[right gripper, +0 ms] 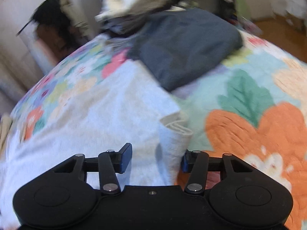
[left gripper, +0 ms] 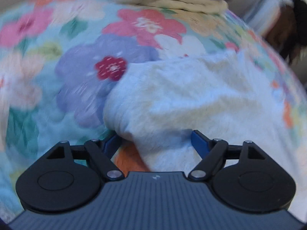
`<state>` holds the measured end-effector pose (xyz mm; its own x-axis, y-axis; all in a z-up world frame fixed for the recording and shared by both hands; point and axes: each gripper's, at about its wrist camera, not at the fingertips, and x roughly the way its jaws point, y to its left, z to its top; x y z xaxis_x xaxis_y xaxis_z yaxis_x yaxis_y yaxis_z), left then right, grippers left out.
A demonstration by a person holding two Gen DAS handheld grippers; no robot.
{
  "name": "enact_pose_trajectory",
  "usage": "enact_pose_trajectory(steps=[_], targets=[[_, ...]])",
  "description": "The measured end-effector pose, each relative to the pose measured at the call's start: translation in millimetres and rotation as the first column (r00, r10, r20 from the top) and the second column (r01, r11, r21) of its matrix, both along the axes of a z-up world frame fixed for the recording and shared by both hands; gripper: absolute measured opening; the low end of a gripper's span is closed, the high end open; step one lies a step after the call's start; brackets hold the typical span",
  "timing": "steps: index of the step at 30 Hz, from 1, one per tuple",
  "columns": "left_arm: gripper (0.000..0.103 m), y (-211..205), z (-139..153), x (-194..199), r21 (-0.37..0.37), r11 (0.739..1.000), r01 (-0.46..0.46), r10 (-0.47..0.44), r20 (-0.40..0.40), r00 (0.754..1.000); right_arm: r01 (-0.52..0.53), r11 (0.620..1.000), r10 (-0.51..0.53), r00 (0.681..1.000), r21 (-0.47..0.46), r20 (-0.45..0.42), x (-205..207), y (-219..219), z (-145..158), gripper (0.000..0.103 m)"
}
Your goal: Fold clothes
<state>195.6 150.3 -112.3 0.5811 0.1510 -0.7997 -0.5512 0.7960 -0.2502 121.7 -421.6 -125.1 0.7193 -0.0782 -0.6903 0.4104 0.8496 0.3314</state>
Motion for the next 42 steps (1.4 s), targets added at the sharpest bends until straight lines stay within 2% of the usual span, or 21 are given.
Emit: enact_pose_trajectory(steps=[1,2,3,5,7,8,9,11,12,20,22,23,25,27,28,31,34,36,38,40,42], targets=[[0.033,-5,4,0,0.022,1.000,0.015,-0.016,0.033,0.999,-0.025,0.999,0.025,1.000,-0.040,0.000,2,3,4,0.013],[0.014,-10,8,-1,0.044,0.999,0.029,-0.032,0.065,0.997,-0.038,0.997,0.038,0.999,-0.068,0.004,2,4,9,0.009],[0.013,-13,15,-3,0.061,0.997,0.038,-0.044,0.101,0.994,-0.031,0.997,0.033,0.999,-0.074,0.031,0,1,16,0.007],[0.009,-20,37,-14,0.178,0.983,0.032,-0.064,0.175,0.983,-0.007,0.997,0.014,0.996,-0.079,0.091,-9,-7,29,0.005],[0.009,-25,51,-19,0.270,0.961,0.051,-0.101,0.173,0.980,0.014,0.999,-0.007,0.993,-0.051,0.119,-19,-18,33,0.004],[0.009,-24,47,-16,0.262,0.962,0.080,-0.115,0.120,0.986,0.020,0.999,-0.017,0.993,-0.031,0.117,-23,-23,31,0.004],[0.009,-22,42,-13,0.246,0.963,0.106,-0.126,0.067,0.990,0.026,0.999,-0.024,0.995,-0.022,0.101,-25,-26,25,0.004],[0.010,-6,21,-13,0.134,0.986,0.096,-0.094,-0.025,0.995,0.039,0.999,-0.038,0.997,-0.010,0.069,-26,-26,14,0.004],[0.010,3,14,-14,0.090,0.993,0.079,-0.076,-0.042,0.996,0.046,0.999,-0.046,0.998,-0.007,0.054,-26,-24,9,0.004],[0.019,11,35,-26,0.068,0.992,0.107,-0.107,-0.011,0.994,0.007,0.995,-0.004,1.000,-0.098,0.030,-15,-12,30,0.004],[0.021,7,49,-29,0.105,0.986,0.131,-0.135,0.025,0.991,-0.021,0.993,0.025,0.999,-0.118,0.036,-7,-3,43,0.005],[0.027,5,57,-30,0.128,0.981,0.144,-0.150,0.042,0.988,-0.035,0.992,0.040,0.998,-0.123,0.039,-3,2,50,0.005],[0.039,-2,70,-31,0.210,0.960,0.184,-0.200,0.058,0.978,-0.066,0.993,0.072,0.996,-0.095,0.059,8,13,67,0.006],[0.042,-4,77,-31,0.197,0.946,0.258,-0.277,0.075,0.958,-0.128,0.990,0.134,0.987,-0.063,0.092,23,32,84,0.006],[0.042,-2,78,-31,0.148,0.946,0.289,-0.304,0.093,0.948,-0.167,0.985,0.171,0.979,-0.047,0.112,30,43,92,0.007],[0.040,9,75,-29,-0.021,0.925,0.380,-0.372,0.156,0.915,-0.307,0.952,0.305,0.941,-0.010,0.148,58,89,111,0.007],[0.041,13,66,-16,-0.128,0.883,0.453,-0.434,0.148,0.889,-0.467,0.884,0.460,0.870,-0.006,0.176,88,150,129,0.007],[0.040,13,58,3,-0.185,0.823,0.537,-0.520,0.134,0.843,-0.574,0.818,0.558,0.805,0.029,0.203,107,196,136,0.007],[0.040,19,55,15,-0.258,0.780,0.570,-0.540,0.182,0.822,-0.664,0.744,0.636,0.738,0.071,0.225,121,241,137,0.007],[0.041,28,53,20,-0.320,0.756,0.571,-0.506,0.267,0.820,-0.740,0.666,0.708,0.666,0.092,0.234,130,287,132,0.007],[0.042,38,43,22,-0.372,0.765,0.525,-0.444,0.285,0.849,-0.784,0.610,0.757,0.620,0.116,0.205,136,327,113,0.007]])
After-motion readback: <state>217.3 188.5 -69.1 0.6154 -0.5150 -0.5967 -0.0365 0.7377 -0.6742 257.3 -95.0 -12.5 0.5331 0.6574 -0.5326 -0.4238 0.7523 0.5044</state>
